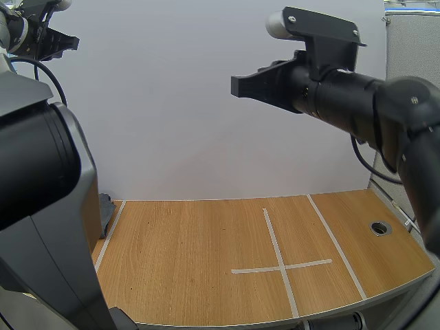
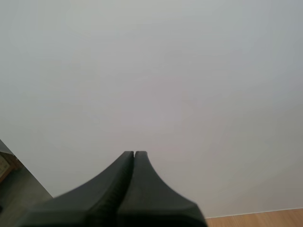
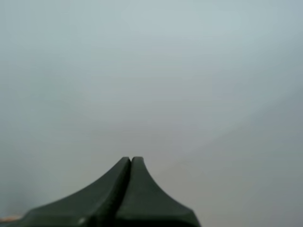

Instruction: Fold the towel

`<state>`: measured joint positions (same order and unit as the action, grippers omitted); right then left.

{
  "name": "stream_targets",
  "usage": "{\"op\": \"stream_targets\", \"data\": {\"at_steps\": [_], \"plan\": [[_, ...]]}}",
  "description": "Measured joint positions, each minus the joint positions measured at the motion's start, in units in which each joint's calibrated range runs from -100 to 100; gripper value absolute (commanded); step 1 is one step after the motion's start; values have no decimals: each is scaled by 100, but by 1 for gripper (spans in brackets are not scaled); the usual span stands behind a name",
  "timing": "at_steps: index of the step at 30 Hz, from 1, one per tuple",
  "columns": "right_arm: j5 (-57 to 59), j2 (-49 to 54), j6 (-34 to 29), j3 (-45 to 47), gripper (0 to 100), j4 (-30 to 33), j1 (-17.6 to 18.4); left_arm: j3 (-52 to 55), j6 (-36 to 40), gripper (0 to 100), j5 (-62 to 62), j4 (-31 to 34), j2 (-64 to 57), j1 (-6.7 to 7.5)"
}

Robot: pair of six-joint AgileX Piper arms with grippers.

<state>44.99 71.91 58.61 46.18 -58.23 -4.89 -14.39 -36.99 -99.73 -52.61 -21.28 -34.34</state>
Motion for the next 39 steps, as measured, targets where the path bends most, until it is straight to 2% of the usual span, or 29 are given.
{"op": "stream_targets", "data": {"at_steps": [1,3,7,9,11,13,21,26,29,30,38,39], "plan": [[-167,71,-98,51,0,122,19,0,0,0,0,0,0,0],[-1617,820,-708,526,0,1310,114,0,0,0,0,0,0,0],[-1974,1546,-850,1157,0,2259,114,0,10,0,0,11,0,0],[-1974,1714,-851,1363,0,2389,114,0,10,0,0,11,0,0],[-1957,2304,-881,2308,0,2614,120,0,10,0,0,11,0,0],[-1893,2620,-894,2866,0,2660,128,0,17,0,0,11,0,0],[-1678,2756,-894,3845,0,2698,136,0,17,0,0,11,0,0],[-1646,2756,-894,4045,0,2698,136,0,17,0,0,11,0,0],[-1685,2756,-894,4045,0,2698,136,0,17,0,0,154,-38,113],[-1685,2756,-894,4045,0,2698,136,0,17,0,29,342,-53,255],[-1685,2756,-894,4045,0,2698,136,0,33,0,51,678,-114,556],[-1685,2756,-894,4045,0,2698,136,0,33,0,51,804,-142,708]]}}
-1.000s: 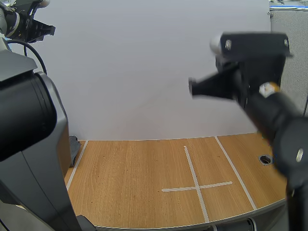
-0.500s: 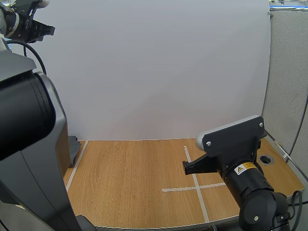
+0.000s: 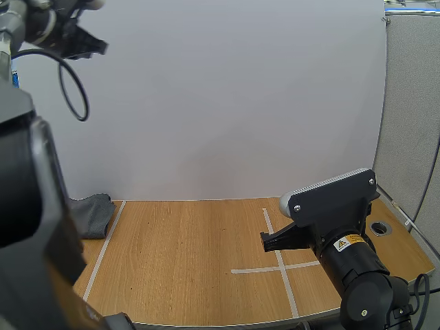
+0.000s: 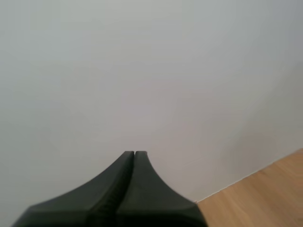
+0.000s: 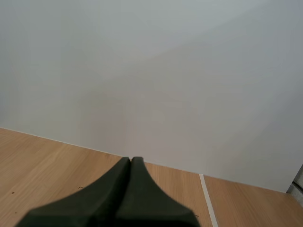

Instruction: Fold the towel

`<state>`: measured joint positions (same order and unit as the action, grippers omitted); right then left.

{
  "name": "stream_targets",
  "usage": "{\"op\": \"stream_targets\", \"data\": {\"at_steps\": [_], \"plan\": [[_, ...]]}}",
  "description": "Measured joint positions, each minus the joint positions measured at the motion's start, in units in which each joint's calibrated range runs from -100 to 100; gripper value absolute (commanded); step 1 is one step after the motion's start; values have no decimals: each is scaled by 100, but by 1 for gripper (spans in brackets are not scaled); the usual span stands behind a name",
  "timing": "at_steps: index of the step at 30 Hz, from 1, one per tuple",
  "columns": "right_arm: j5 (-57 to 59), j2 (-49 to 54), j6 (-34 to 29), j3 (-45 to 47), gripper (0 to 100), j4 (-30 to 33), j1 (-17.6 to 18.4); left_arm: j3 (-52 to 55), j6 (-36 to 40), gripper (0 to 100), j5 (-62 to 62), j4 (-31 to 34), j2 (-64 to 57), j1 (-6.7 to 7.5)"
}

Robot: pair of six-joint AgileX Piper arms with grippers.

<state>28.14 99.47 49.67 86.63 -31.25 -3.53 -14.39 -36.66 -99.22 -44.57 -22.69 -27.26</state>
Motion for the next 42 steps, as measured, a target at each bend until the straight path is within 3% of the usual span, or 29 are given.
{"op": "stream_targets", "data": {"at_steps": [1,2,3,4,5,6,7,11,17,24,30,42], "plan": [[0,0,0,0,0,0,0,5,0,0,3,182,-19,115],[0,0,0,0,0,0,0,5,0,0,172,620,-218,923],[0,0,0,0,0,0,0,33,80,0,852,1027,-486,1578],[0,0,0,0,0,0,0,53,130,0,972,1115,-698,1909],[0,0,0,0,0,0,0,81,165,0,1154,1137,-917,2135],[0,0,0,0,0,0,0,109,193,0,1238,1155,-1003,2208],[0,0,0,0,0,0,0,198,253,0,1451,1160,-1208,2373],[0,0,0,0,0,0,0,952,605,0,2679,1314,-1995,2717],[0,0,0,0,0,0,0,4065,1010,0,6335,1622,-3457,2794],[0,0,0,0,0,0,0,6593,1085,0,8924,1637,-4577,2794],[0,0,0,0,0,0,0,8049,1095,0,9996,1637,-5170,2794],[0,0,0,0,0,0,0,9884,1203,0,10804,1637,-6542,2794]]}}
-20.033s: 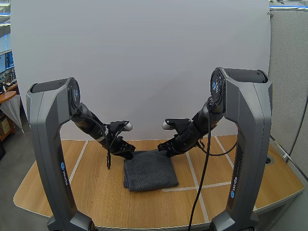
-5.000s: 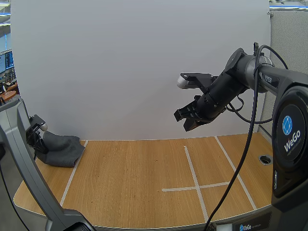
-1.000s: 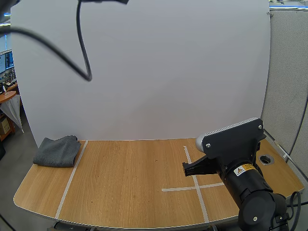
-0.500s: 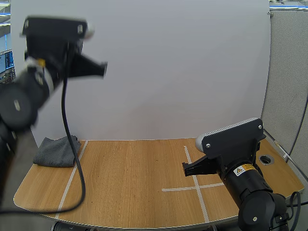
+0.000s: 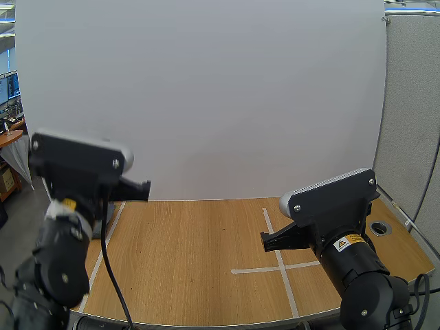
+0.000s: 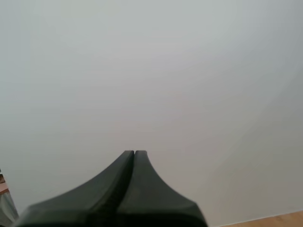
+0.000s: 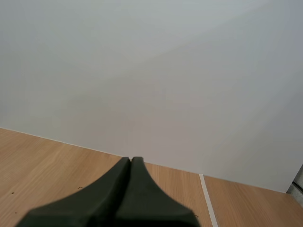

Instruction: Fold the towel

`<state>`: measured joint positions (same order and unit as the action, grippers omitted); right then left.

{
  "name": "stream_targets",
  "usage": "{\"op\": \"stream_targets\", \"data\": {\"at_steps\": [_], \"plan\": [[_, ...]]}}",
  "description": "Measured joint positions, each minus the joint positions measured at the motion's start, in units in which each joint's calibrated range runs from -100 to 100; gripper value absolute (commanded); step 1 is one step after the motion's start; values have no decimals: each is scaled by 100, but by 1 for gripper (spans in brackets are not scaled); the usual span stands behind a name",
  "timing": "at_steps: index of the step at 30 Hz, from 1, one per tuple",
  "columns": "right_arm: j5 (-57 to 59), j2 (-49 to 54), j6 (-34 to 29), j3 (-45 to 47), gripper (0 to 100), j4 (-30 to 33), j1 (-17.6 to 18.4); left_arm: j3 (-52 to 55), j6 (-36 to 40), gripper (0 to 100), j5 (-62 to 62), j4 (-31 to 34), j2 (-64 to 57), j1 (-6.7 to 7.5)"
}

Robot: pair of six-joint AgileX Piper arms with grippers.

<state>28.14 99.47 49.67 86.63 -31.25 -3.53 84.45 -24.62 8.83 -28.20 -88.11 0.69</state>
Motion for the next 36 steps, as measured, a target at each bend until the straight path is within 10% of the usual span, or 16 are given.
{"op": "stream_targets", "data": {"at_steps": [25,36], "plan": [[0,0,0,0,0,0,0,1533,799,0,-395,-192,-1151,0],[0,0,0,0,0,0,0,1545,3243,0,-1812,2555,-1151,0]]}}
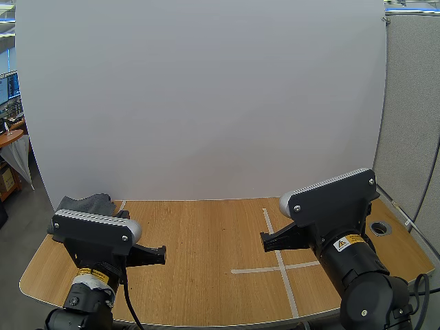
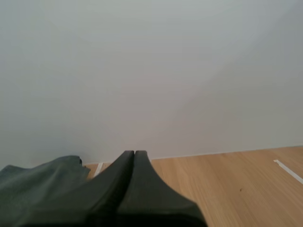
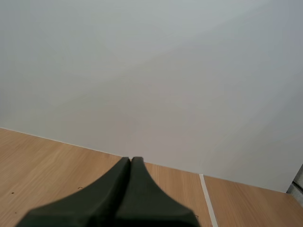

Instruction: Fold the towel

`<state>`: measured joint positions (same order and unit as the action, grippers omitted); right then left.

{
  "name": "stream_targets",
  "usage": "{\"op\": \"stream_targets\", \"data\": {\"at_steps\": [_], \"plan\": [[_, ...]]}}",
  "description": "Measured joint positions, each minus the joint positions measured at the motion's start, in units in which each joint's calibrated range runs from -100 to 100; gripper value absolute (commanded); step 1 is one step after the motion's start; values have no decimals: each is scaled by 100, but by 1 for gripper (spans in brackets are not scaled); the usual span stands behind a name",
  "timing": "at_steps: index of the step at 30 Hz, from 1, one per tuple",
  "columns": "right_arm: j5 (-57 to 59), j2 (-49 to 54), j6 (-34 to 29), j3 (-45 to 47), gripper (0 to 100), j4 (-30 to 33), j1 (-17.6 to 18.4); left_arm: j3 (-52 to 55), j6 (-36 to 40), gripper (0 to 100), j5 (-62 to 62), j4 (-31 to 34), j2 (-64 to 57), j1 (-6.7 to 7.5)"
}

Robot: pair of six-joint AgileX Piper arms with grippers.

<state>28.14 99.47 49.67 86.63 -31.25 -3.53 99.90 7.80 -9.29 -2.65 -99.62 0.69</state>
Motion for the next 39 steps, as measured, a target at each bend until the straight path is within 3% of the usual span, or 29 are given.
{"op": "stream_targets", "data": {"at_steps": [5,18,39], "plan": [[0,0,0,0,0,0,0,0,524,0,-664,431,0,0],[0,0,0,0,0,0,0,0,760,0,-2062,627,0,0],[0,0,0,0,0,0,0,0,812,0,-2131,627,0,0]]}}
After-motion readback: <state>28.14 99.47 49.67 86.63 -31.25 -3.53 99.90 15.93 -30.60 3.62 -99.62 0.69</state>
